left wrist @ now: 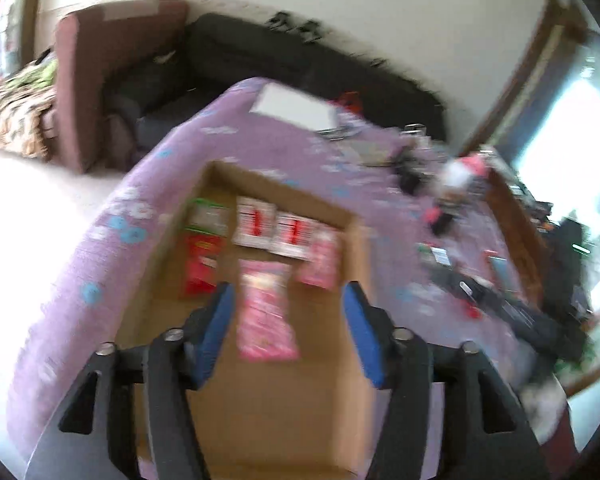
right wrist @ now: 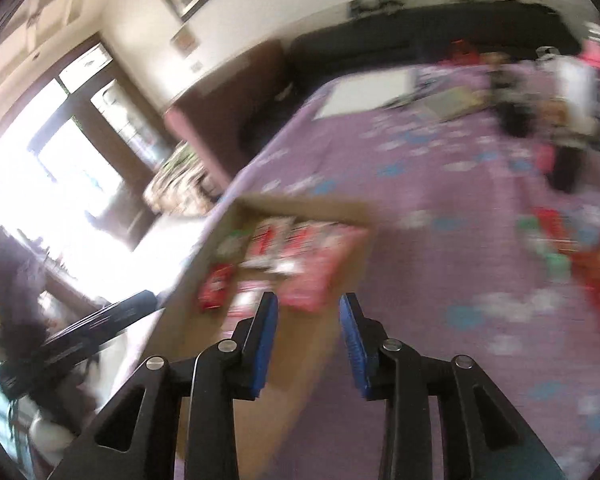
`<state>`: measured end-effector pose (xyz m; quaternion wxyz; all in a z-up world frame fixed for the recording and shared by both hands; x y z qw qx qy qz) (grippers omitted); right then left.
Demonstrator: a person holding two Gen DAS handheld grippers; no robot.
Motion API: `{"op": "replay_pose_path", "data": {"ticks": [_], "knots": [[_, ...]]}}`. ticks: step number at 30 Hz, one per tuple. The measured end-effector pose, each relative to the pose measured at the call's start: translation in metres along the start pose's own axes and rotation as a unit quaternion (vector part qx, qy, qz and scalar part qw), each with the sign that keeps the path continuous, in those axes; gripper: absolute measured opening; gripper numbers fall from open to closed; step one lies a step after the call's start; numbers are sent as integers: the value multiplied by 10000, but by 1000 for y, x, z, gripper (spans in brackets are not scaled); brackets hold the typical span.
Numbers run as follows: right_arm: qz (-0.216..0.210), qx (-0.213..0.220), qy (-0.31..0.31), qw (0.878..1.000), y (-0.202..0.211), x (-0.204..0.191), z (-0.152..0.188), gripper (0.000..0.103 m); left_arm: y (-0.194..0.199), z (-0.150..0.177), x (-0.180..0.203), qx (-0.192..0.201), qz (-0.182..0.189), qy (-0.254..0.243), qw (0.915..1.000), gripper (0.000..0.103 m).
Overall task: Organize snacks
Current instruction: 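Grasp the red chocolate bar from the table with the right gripper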
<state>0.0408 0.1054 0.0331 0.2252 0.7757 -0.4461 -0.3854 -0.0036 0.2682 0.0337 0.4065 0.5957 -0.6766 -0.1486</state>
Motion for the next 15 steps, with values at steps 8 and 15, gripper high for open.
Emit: {"op": "replay_pose_path", "data": {"ticks": [8, 15], "knots": [[1213, 151, -926, 9882, 24, 152, -26, 37, 4, 43, 67, -121, 762, -195, 9968, 62], [1426, -111, -916, 9855, -28, 165, -52, 36, -10, 61, 77, -419, 653, -183, 9968, 62]]}}
Point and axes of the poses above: each gripper's, at about its wrist camera, not at the fingertips, and y roughly against the way its jaws point, x to its right, z to its underside, the point moved 7 cm from there along -y, roughly the way its jaws point, and after that the axes turned 2 degrees about y, right-handed, at the moved point
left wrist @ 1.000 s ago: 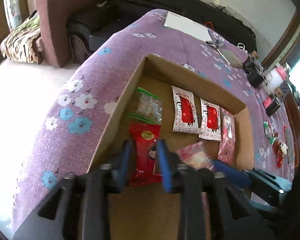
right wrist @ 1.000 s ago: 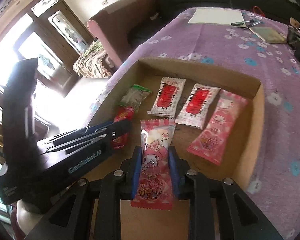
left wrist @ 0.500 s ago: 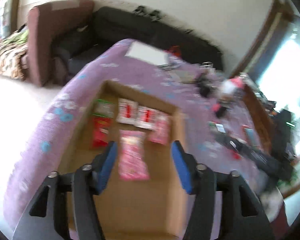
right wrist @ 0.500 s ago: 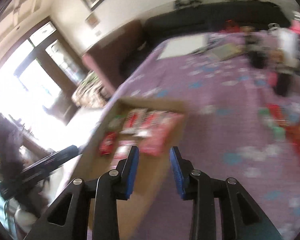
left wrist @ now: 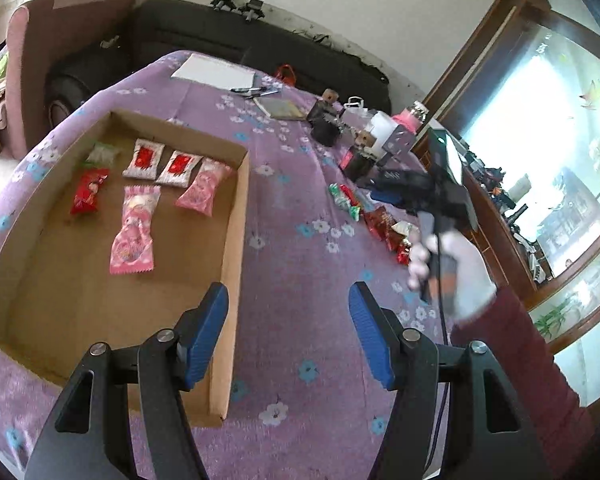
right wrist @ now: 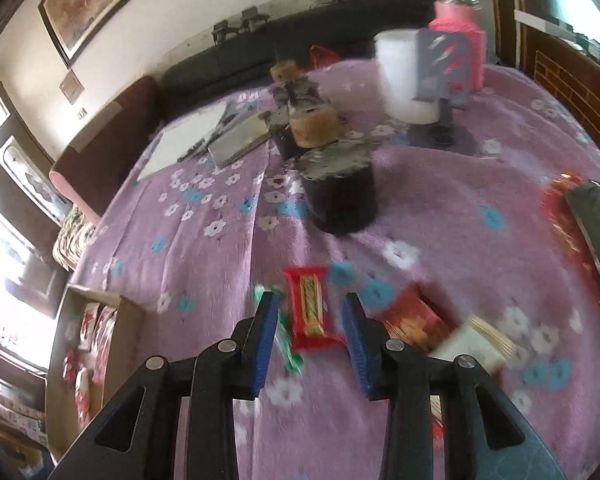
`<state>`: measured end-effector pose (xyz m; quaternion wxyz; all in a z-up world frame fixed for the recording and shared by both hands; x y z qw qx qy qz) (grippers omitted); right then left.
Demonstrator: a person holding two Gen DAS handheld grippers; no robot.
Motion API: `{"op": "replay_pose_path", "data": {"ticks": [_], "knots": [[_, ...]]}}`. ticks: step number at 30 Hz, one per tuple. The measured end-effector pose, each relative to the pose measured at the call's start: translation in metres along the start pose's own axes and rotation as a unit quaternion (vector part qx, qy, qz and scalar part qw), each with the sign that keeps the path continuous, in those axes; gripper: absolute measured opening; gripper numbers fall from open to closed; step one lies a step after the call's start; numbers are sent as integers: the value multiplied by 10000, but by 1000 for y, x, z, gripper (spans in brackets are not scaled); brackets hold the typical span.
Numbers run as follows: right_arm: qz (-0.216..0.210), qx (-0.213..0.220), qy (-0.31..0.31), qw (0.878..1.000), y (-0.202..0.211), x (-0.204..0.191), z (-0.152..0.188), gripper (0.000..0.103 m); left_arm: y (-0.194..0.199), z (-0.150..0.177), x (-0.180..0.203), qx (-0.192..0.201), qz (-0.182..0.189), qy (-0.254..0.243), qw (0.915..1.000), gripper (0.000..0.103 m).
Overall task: Organize snacks
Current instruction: 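Grasp the red chocolate bar from the table with the right gripper, then grasp the green-wrapped candy with the left gripper while the right holds the chocolate bar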
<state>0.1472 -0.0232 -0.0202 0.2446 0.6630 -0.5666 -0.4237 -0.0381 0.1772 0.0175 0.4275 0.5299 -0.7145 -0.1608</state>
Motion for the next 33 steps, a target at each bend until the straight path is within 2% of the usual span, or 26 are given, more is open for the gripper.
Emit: {"op": "replay_pose_path", "data": {"ticks": [3, 5, 6, 11, 13, 14, 17, 19, 22, 25, 29, 33], "knots": [[313, -254, 30, 9992, -29, -1, -1, 33, 4, 0, -6, 53, -93, 53, 9999, 62], [400, -459, 39, 9981, -40, 1, 5, 23, 7, -1, -10, 83, -126, 93, 9998, 62], [448, -365, 111, 9983, -37, 0, 7, 22, 8, -1, -13, 102, -139, 121, 9998, 62], [-155, -729, 441, 9962, -17, -20, 50, 20, 2, 3, -20, 69, -93, 230, 9997, 62], [-397, -940, 743, 9920, -6, -32, 76, 20, -1, 5, -18, 17, -51, 232, 9997, 62], [-654, -1114, 903, 9875, 3, -41, 96, 21, -2, 7, -15, -7, -25, 198, 9998, 62], [-980, -1171, 1265, 9801, 32, -48, 129, 20, -4, 10, -4, -48, -45, 14, 10000, 62], [-913, -1039, 1309, 9817, 43, -41, 139, 20, -10, 9, 4, -117, -66, -79, 9999, 62], [-358, -506, 1346, 9890, 51, -23, 140, 21, -22, 5, 17, -202, -65, -179, 9996, 62], [-460, -168, 927, 9945, 54, -7, 139, 21, -41, -6, 36, -302, -156, -348, 9988, 62], [-809, 226, 576, 9948, 59, 5, 142, 21, -70, -23, 58, -470, -192, -484, 9975, 62], [-940, 243, 470, 9942, 64, 11, 142, 22, -115, -44, 68, -575, -340, -520, 9964, 62]]}}
Point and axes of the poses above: each gripper's, at about its wrist camera, not at the fingertips, and y roughly against the way its jaws point, x to its right, z to its underside, the point moved 7 cm from there along -y, roughly the way its jaws point, and after that the axes turned 2 degrees about y, right-handed, at the moved point
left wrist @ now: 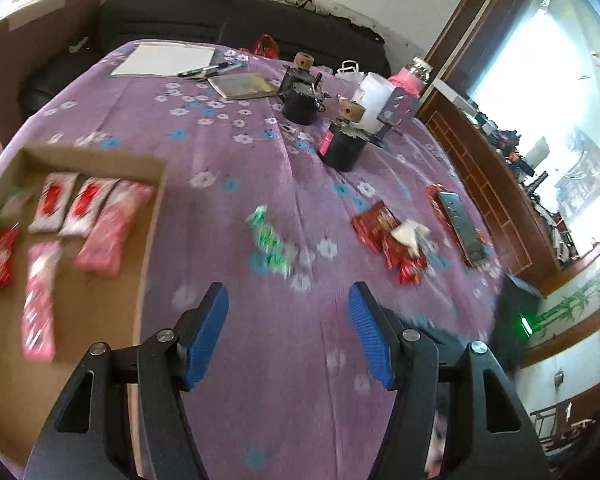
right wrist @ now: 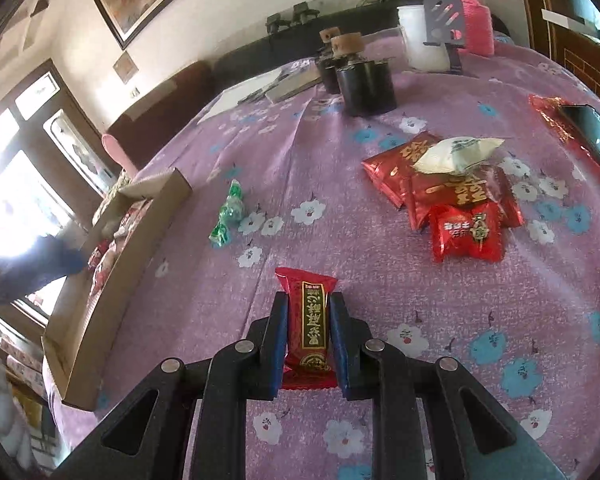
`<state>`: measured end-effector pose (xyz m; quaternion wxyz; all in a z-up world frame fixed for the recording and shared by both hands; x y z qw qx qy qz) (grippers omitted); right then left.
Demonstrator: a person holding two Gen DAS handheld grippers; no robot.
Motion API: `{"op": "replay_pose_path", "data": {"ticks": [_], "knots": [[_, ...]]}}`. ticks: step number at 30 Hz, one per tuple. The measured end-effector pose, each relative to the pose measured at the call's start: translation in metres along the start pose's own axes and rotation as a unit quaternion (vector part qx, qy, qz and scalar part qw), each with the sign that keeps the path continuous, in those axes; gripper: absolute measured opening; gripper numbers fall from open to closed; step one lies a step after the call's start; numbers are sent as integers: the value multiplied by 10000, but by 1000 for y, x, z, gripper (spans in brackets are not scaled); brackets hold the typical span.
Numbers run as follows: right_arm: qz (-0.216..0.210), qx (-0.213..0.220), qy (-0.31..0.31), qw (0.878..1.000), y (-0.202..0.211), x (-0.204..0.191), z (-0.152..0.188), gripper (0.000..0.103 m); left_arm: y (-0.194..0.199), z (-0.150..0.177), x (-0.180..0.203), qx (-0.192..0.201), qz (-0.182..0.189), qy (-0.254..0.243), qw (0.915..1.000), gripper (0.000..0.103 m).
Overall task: Organize snacks
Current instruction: 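Grasp the green-wrapped candy with the left gripper while the right holds the chocolate bar, then carry both snacks over the cardboard box and open both grippers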
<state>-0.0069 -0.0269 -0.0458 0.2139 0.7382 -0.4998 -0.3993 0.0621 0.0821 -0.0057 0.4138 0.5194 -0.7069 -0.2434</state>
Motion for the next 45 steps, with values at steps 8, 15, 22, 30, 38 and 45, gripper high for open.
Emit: {"op": "replay_pose_path", "data": {"ticks": [8, 15, 22, 30, 38, 45], "knots": [[-28, -46, 51, 10000, -8, -3, -2, 23, -84, -26, -2, -244, -955, -249, 9948, 61], [26, -48, 49, 10000, -7, -2, -2, 20, -103, -11, 7, -269, -1519, -842, 9844, 17], [63, 184, -48, 9998, 1, 3, -6, 20, -55, 0, 17, -106, -759, -560, 9955, 17], [76, 336, -128, 9993, 5, 9, -9, 20, 56, 9, -24, 527, -325, -284, 9977, 17], [317, 284, 109, 9990, 1, 1, -8, 20, 114, 27, -143, 834, -981, 444, 9907, 17], [-291, 161, 492, 9982, 14, -79, -24, 20, 109, 38, -200, 679, -1184, 719, 9880, 17]]}}
Point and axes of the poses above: each gripper's, at about its wrist camera, not at the fingertips, and y roughly against the way its jaws point, x to its right, z to its underside, the point moved 7 cm from there along -y, roughly the way its jaws point, and after that the axes turned 2 degrees about y, right-handed, at the moved point
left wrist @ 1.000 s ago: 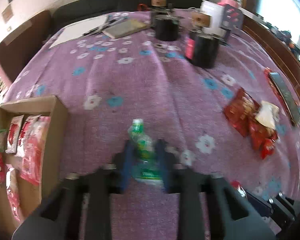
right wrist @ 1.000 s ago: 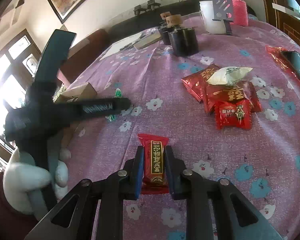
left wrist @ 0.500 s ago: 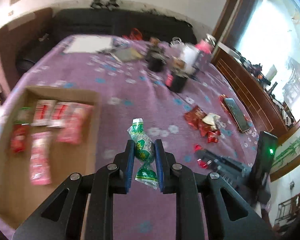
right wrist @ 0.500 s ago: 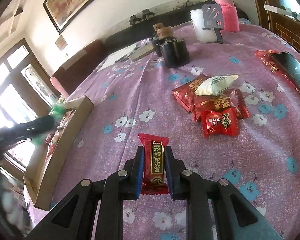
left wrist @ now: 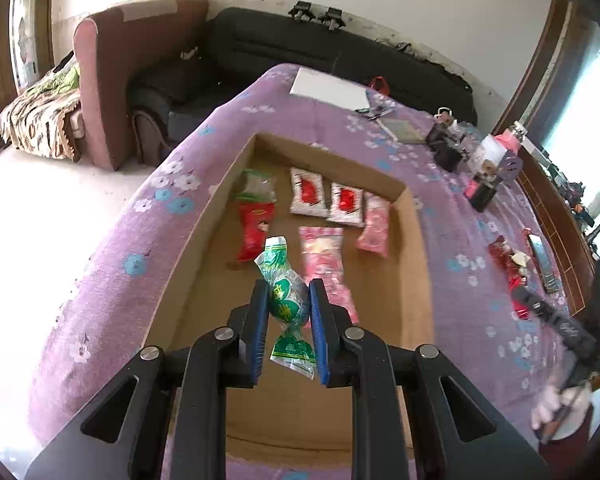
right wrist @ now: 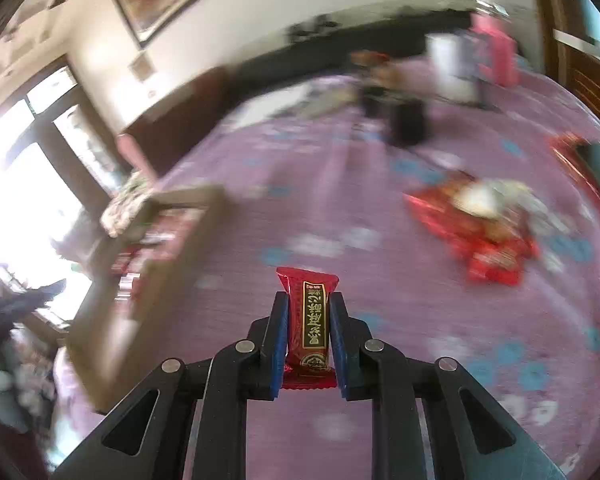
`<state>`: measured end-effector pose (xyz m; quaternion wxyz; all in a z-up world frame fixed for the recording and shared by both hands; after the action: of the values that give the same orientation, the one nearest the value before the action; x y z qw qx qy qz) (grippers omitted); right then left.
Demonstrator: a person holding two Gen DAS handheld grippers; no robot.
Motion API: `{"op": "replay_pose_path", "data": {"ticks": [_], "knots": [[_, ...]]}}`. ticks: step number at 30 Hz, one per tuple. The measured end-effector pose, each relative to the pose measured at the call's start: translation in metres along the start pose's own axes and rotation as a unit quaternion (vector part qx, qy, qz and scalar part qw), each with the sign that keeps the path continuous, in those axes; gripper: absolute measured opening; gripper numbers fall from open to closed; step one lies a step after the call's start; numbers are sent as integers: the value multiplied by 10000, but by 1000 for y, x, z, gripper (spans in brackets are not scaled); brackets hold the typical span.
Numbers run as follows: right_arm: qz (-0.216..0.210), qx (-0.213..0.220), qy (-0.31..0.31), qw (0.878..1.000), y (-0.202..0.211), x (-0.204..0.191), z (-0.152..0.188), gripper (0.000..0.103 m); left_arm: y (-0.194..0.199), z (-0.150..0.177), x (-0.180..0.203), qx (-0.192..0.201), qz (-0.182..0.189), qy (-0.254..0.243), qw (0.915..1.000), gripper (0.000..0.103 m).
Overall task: Organize snacks
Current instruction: 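Carry both snacks over the cardboard box and open both grippers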
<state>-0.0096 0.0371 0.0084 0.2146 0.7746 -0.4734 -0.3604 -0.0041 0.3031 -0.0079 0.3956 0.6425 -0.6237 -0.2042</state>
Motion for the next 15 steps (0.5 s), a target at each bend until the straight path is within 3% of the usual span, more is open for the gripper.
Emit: {"op": "replay_pose_path", "data": {"ticks": [5, 9, 15], "knots": [[-506, -399, 573, 9963, -31, -88, -15, 20, -24, -1, -7, -230, 23, 23, 9997, 17], [-597, -702, 943, 9913, -67, -140, -16, 19, -42, -5, -11, -405, -39, 39, 9992, 17], [-446, -1036, 999, 9886, -114, -167, -12, 19, -52, -10, -24, -535, 33, 303, 9981, 22]]}}
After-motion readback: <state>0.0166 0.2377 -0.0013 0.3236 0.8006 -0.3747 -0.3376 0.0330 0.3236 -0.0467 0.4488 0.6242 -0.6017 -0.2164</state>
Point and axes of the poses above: each gripper's, at about its wrist camera, not at the fingertips, and y roughly against the way its jaws point, x to its right, z to its underside, the point moved 7 cm from there along -y, roughly the way its jaws point, and after that the axes turned 2 degrees about y, right-handed, at the moved point
